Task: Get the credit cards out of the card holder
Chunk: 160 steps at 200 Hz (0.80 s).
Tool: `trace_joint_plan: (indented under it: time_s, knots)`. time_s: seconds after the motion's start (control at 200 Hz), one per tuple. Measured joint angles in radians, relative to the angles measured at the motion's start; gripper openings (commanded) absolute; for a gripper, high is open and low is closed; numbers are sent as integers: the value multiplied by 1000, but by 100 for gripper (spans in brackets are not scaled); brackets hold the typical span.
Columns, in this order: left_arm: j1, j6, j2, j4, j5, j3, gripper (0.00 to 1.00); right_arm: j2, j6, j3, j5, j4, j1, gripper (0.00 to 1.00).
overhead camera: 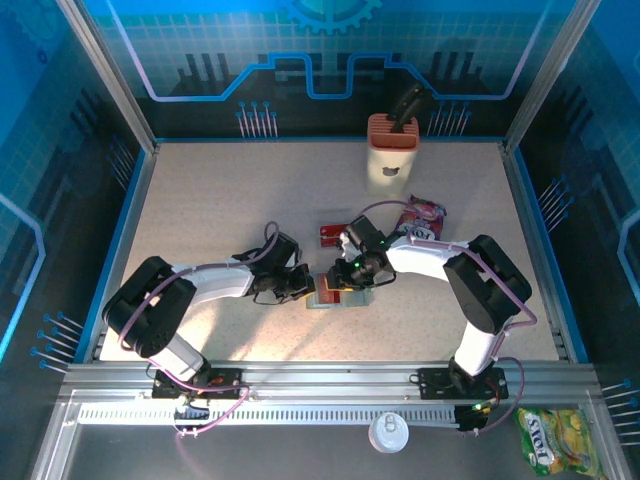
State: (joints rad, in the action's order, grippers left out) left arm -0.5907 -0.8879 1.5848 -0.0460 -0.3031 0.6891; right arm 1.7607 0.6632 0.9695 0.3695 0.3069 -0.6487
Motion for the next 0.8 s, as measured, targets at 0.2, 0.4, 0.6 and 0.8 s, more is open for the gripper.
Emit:
trace_joint_plan:
  time_s: [0.2, 0.4, 0.6, 0.8]
  knots:
    - [0, 0, 0, 1, 0, 0, 4, 0, -17, 8, -21, 31, 0, 33]
    - [0, 0, 0, -2, 0, 3, 4, -1, -21, 13, -23, 45, 0, 33]
    - [0, 5, 0, -13, -5, 18, 4, -16, -21, 13, -23, 52, 0, 33]
    - [0, 8, 0, -20, -25, 50, 4, -21, -21, 13, -21, 51, 1, 33]
